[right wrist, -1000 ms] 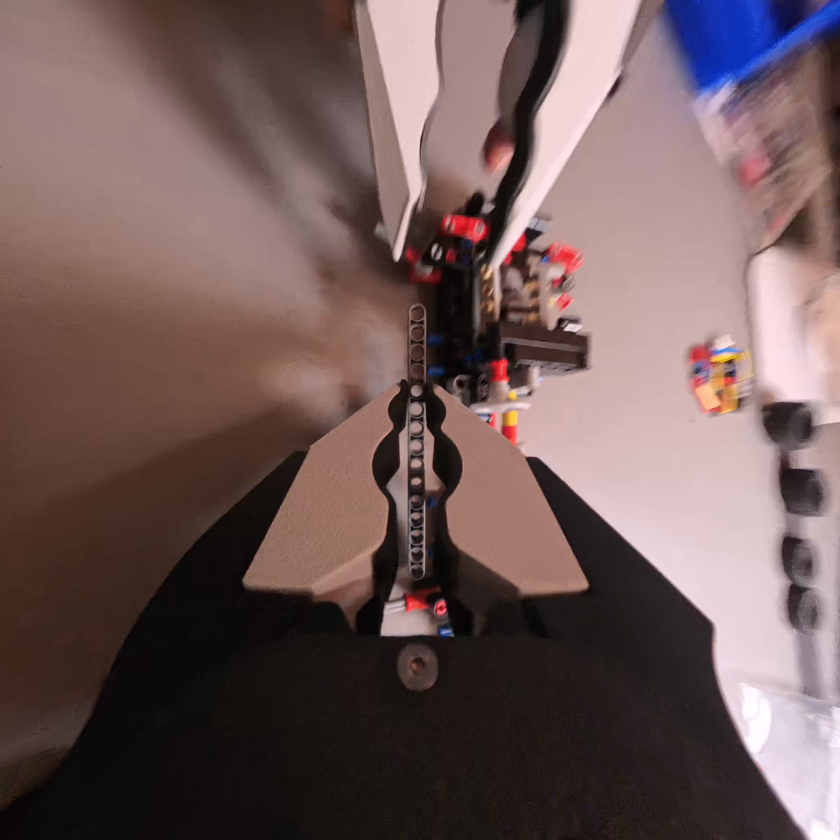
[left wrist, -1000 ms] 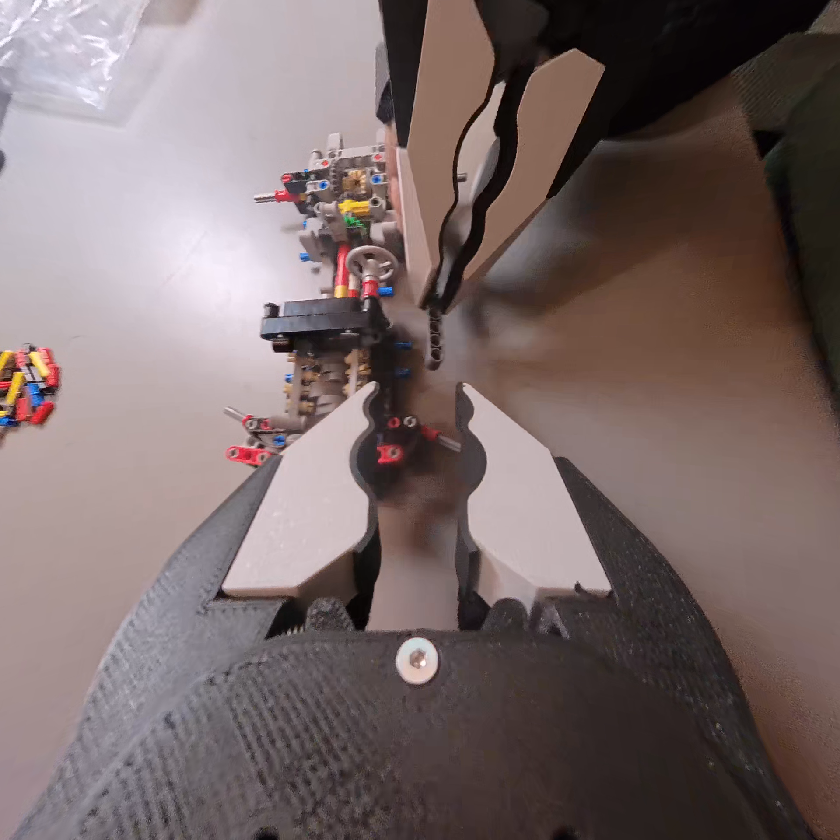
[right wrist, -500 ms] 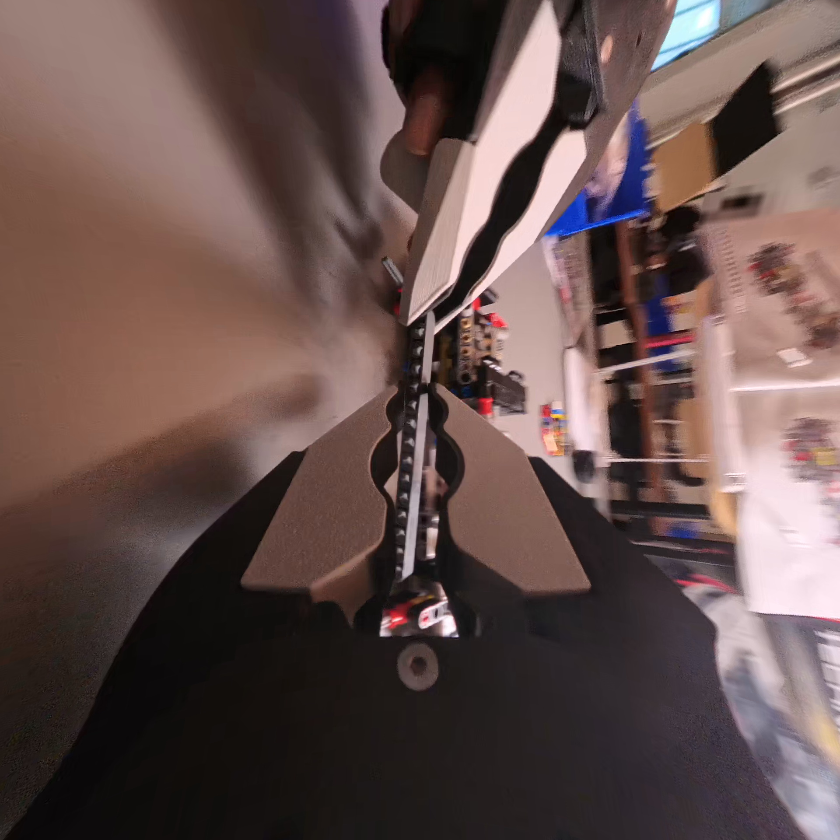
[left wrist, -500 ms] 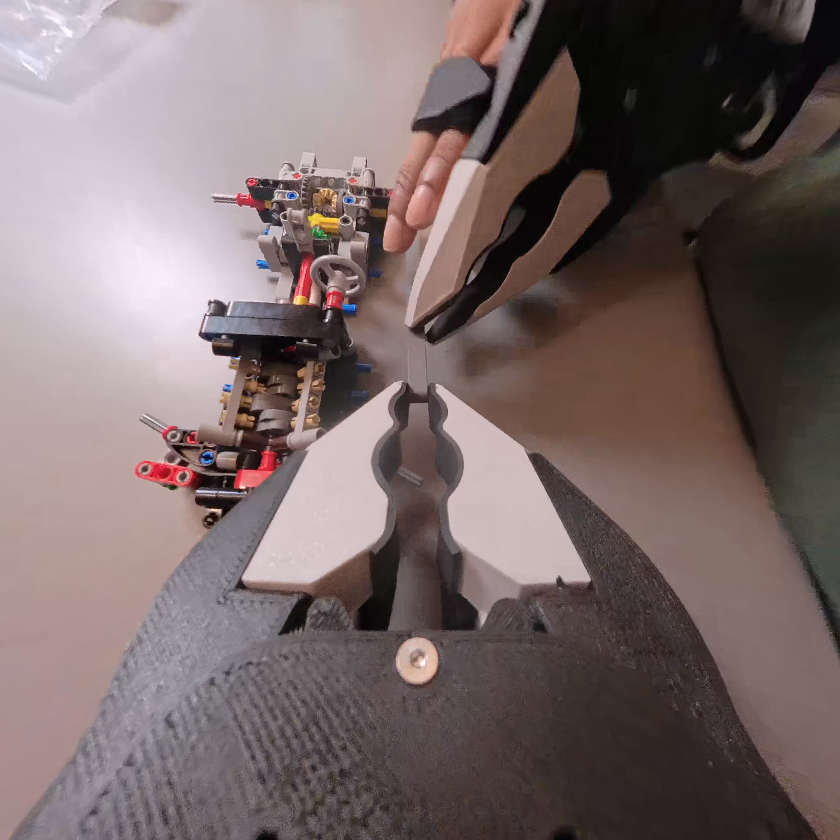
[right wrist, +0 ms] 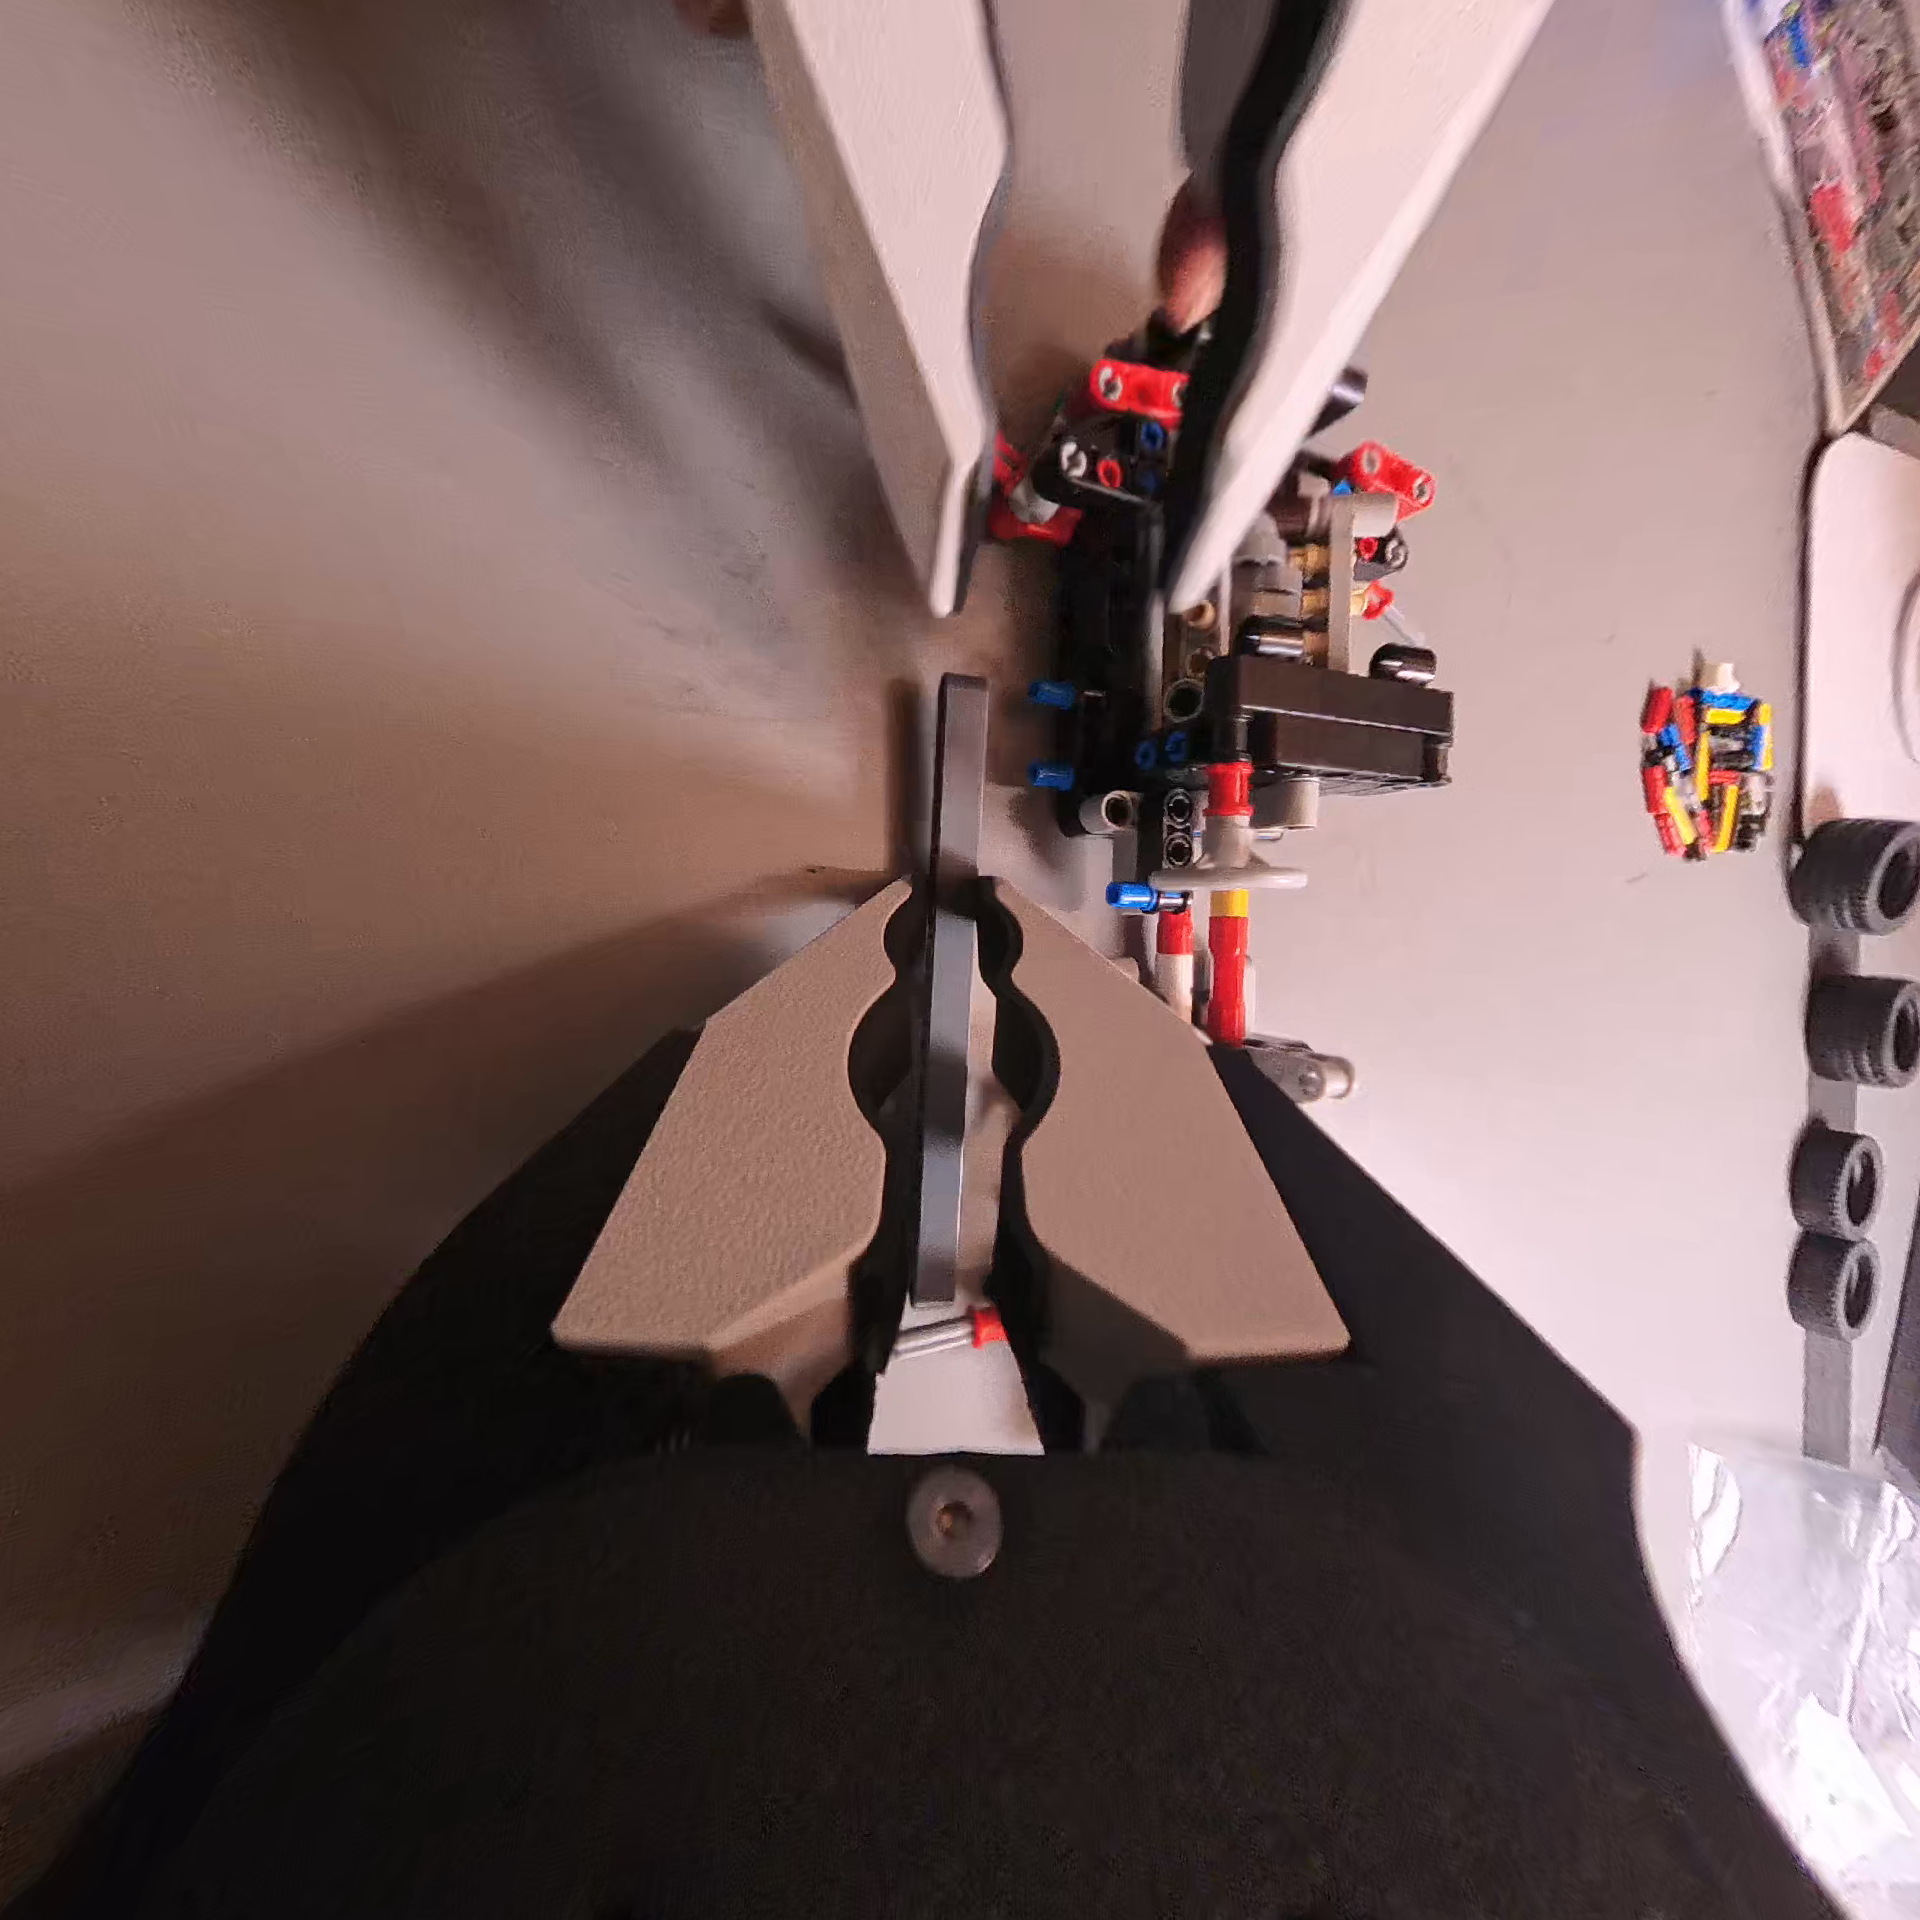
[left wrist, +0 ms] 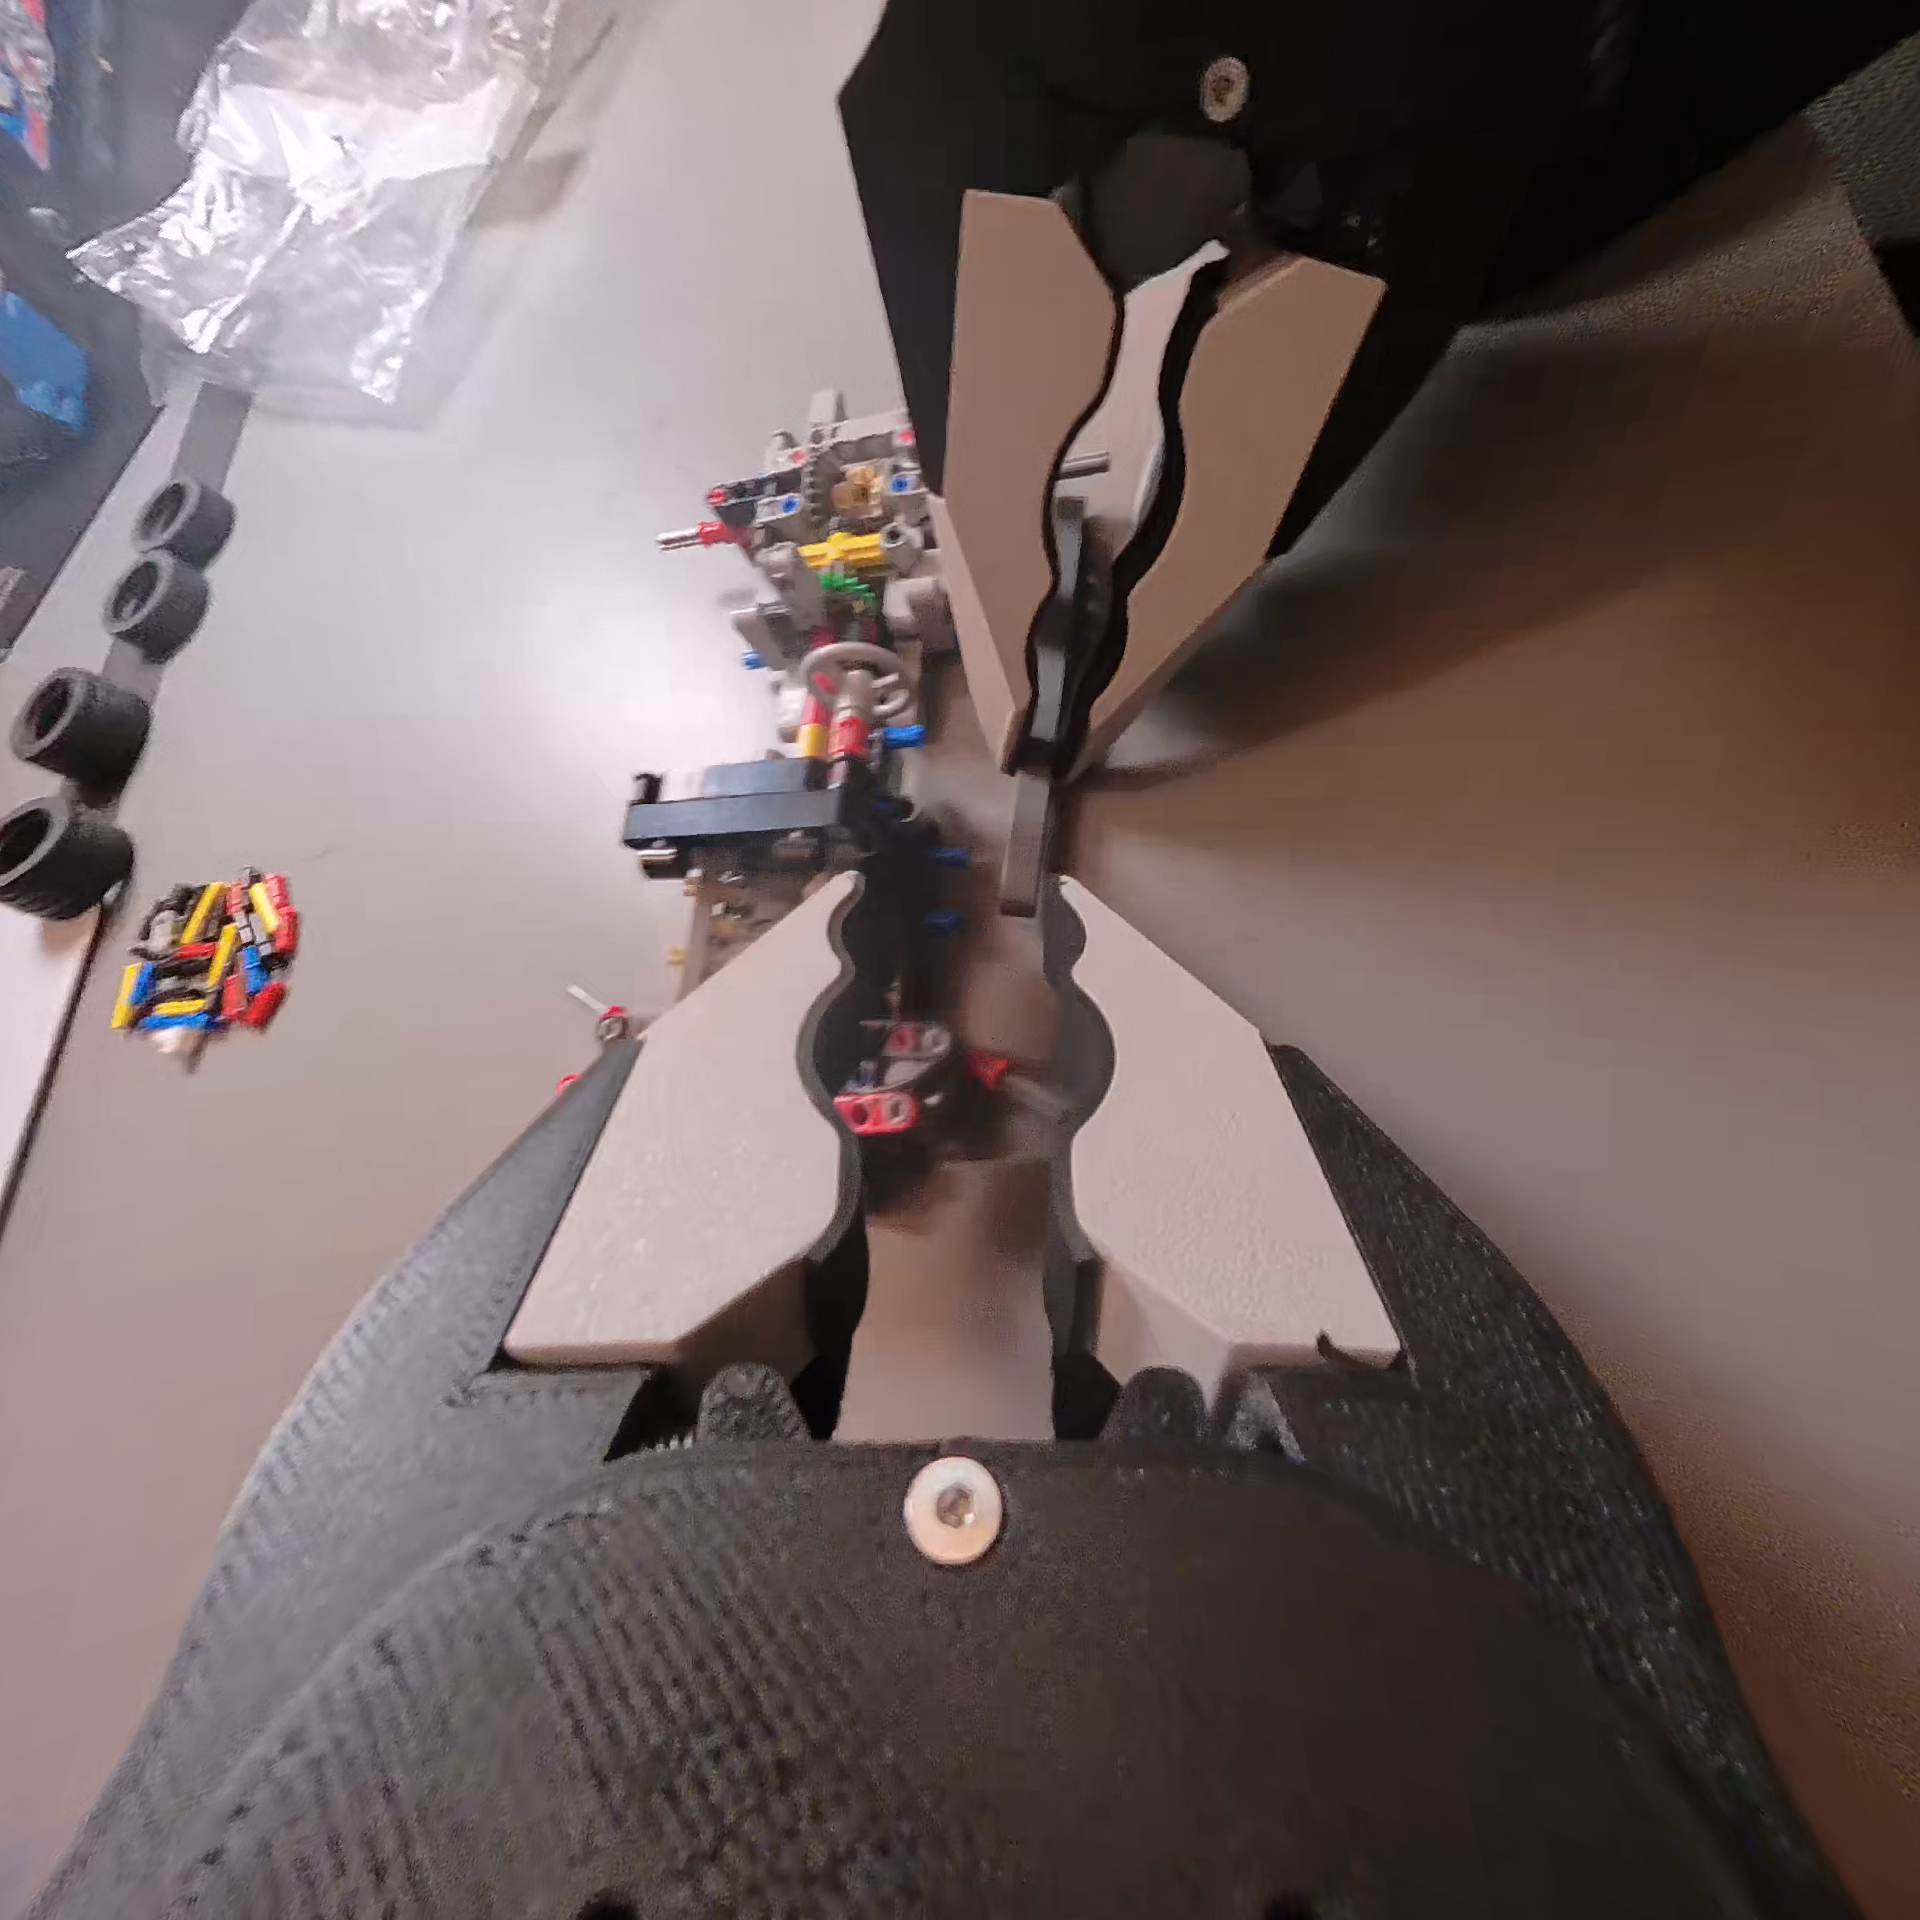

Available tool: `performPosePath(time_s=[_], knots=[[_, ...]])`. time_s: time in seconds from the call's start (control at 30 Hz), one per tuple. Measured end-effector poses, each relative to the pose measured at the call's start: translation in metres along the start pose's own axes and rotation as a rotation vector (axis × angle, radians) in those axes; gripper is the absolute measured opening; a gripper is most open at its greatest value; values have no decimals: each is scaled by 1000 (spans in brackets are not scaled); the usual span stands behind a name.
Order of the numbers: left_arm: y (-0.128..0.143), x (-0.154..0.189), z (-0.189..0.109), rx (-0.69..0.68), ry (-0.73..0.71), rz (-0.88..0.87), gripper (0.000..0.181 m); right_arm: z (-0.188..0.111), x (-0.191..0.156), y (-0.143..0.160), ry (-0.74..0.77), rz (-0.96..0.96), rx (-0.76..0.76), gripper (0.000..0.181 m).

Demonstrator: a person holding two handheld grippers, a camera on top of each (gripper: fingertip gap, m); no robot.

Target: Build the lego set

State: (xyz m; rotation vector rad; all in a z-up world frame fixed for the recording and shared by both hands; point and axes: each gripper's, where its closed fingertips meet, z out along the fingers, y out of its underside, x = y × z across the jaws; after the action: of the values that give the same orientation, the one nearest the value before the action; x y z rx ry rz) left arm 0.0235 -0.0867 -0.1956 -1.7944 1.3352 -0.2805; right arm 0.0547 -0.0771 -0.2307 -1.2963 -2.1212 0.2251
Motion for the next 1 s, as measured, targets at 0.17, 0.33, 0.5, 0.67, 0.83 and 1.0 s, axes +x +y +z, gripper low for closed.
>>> performPosePath(time_s=[0.17, 0.33, 0.5, 0.67, 0.83, 1.0], knots=[[12, -34, -4, -92, 21, -52, 65, 8, 10, -3, -16, 16, -37, 5], [14, -42, 13, -208, 165, -41, 95, 9, 16, 0, -3, 21, -59, 6], [25, -34, 37, -335, 264, 4, 100, 8, 19, 3, -16, 42, -74, 6], [26, -35, 44, -323, 246, 4, 92, 9, 20, 4, -45, 69, -79, 7], [27, -38, 42, -309, 211, 27, 87, 10, 20, 2, -77, 104, -69, 8], [27, -38, 40, -296, 196, 42, 86, 9, 21, 1, -101, 146, -46, 8]])
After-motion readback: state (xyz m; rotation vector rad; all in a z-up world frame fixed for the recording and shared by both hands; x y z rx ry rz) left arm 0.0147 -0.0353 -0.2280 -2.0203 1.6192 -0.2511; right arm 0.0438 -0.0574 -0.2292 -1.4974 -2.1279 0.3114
